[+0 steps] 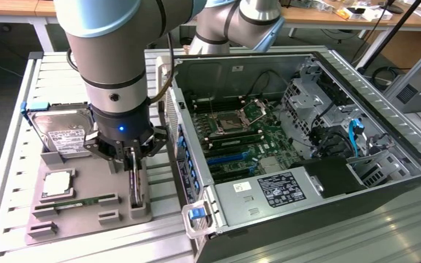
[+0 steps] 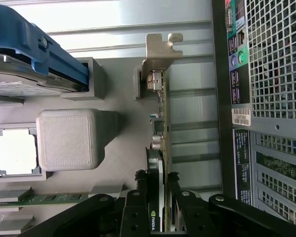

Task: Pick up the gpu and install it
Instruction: 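Pick up the gpu and move the gpu toward the slot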

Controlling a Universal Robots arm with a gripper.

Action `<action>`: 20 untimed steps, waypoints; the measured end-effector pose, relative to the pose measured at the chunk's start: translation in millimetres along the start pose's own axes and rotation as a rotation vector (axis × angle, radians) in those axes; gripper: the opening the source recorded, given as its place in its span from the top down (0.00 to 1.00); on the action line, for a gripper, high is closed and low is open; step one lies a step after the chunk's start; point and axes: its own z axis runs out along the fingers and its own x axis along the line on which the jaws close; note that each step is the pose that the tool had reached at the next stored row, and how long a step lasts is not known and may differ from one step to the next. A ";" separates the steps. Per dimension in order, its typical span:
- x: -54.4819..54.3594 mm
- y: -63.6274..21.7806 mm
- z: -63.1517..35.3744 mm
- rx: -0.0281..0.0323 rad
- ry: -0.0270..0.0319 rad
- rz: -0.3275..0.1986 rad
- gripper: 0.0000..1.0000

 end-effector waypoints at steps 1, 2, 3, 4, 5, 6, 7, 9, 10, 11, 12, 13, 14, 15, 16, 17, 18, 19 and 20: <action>0.0 0.0 -0.9 -0.0001 -0.0001 0.000 0.73; -0.1 0.1 -2.2 -0.0002 -0.0001 0.000 0.73; -0.1 0.1 -3.3 -0.0001 -0.0001 0.000 0.73; -0.1 0.1 -3.9 -0.0001 -0.0001 0.000 0.73; -0.1 0.1 -4.5 0.0000 0.0000 0.000 0.73; -0.1 0.1 -5.1 -0.0001 -0.0001 0.000 0.73; -0.1 0.1 -5.7 -0.0002 -0.0001 0.000 0.73; -0.2 0.1 -6.8 -0.0002 -0.0002 0.000 0.73; -0.2 0.1 -7.3 -0.0002 -0.0002 0.000 0.73; -0.2 0.1 -7.7 -0.0002 -0.0002 0.000 0.73; -0.2 0.2 -8.1 -0.0003 -0.0003 0.000 0.73; -0.2 0.1 -8.5 -0.0002 -0.0001 0.000 0.73; -0.2 0.1 -8.8 -0.0002 -0.0002 0.000 0.73; -0.2 0.1 -9.1 -0.0001 -0.0001 0.000 0.73; -0.3 0.1 -9.8 -0.0001 -0.0001 0.000 0.73; -0.3 0.1 -10.2 0.0000 0.0000 0.000 0.73; -0.3 0.2 -10.7 -0.0002 -0.0001 0.000 0.73; -0.3 0.2 -11.0 -0.0002 -0.0002 0.000 0.73; -0.3 0.2 -11.8 -0.0001 -0.0001 0.000 0.73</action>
